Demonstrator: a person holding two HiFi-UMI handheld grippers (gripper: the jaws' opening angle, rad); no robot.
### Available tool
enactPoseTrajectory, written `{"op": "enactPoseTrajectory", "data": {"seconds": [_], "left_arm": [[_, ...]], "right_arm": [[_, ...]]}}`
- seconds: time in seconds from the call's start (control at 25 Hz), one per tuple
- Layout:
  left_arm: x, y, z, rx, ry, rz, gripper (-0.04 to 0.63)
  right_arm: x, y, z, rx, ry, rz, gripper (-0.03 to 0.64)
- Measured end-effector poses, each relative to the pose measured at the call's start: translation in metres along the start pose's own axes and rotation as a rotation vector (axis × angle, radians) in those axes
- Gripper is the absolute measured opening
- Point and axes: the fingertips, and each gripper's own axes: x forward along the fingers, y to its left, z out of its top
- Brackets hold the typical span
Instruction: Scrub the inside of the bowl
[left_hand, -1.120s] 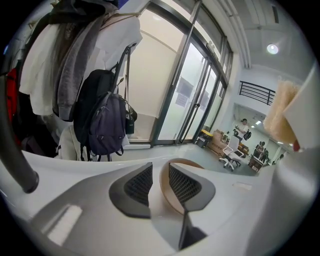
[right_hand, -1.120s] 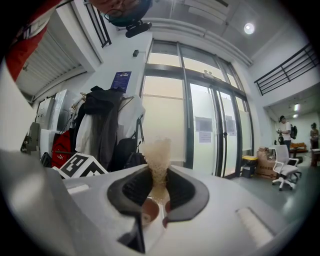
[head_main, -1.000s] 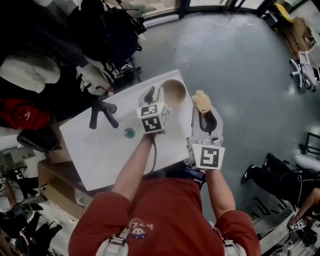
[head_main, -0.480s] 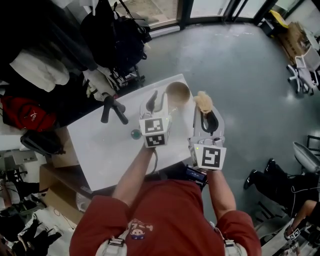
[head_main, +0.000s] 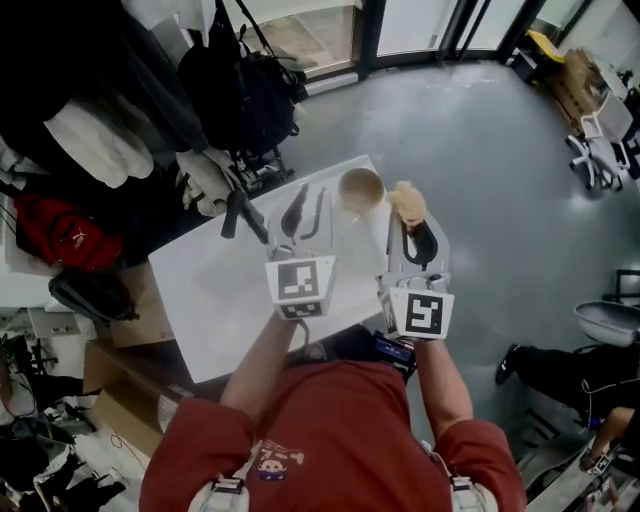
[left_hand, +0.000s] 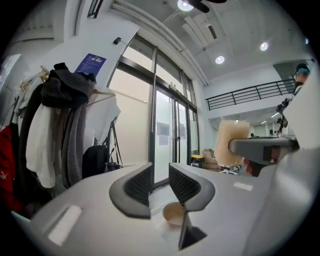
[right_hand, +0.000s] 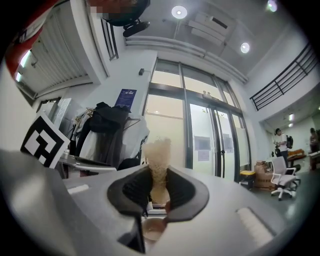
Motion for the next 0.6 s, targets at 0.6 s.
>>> {"op": "enactPoseTrajectory", "data": {"seconds": [0.6], "left_arm": [[-0.081,-0.006,0.053,0.076,-0.162,-0.028,0.086]], "right_arm": [[-0.047,0.025,0.034,0.02,-0.056,-0.052,0.077]]}}
